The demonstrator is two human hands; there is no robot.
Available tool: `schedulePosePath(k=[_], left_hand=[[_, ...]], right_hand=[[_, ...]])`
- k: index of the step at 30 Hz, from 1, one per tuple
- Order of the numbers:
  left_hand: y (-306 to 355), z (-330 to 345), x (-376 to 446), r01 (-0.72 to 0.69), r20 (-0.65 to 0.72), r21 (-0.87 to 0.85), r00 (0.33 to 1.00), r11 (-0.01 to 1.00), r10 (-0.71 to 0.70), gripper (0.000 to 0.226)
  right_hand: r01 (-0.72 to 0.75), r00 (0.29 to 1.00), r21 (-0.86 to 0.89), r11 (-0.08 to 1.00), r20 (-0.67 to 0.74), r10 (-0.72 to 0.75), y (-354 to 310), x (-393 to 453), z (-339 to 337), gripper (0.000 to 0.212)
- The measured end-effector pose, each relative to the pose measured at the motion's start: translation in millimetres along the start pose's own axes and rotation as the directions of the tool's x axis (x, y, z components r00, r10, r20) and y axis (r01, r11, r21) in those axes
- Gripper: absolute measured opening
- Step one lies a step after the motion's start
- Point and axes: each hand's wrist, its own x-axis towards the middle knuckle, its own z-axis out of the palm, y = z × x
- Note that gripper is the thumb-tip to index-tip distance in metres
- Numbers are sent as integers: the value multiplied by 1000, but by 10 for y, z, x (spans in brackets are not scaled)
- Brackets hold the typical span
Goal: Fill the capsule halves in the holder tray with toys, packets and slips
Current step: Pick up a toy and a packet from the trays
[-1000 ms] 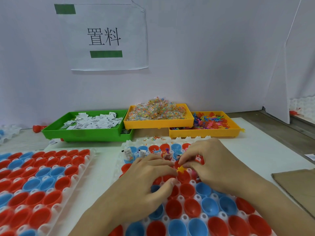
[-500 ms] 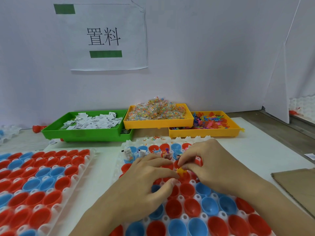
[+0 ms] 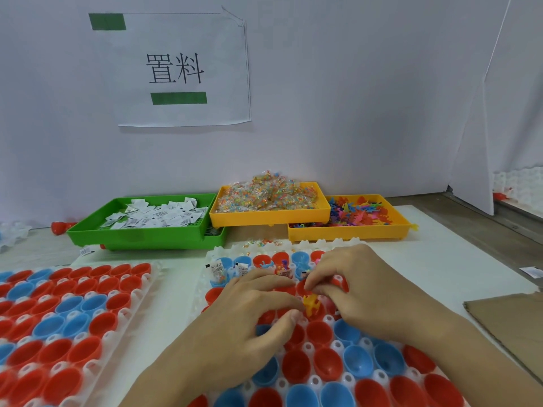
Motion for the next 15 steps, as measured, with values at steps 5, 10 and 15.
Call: schedulePosePath(k=[5,10,15], left_hand=[[-36,-128,157,-3,-264,-94,964,996,-22,32],[-258,-332,760,201,-413,-100,883,975,-224,17],[-636,-437,1526,406,-492,-46,786,913,-374,14]], right_hand=[[13,996,82,997,-84,-6,54,14,-84,17],[15,960,150,989,-278,27,170,46,-158,20],[-26,914,190,982,-392,100,353,46,-145,21]])
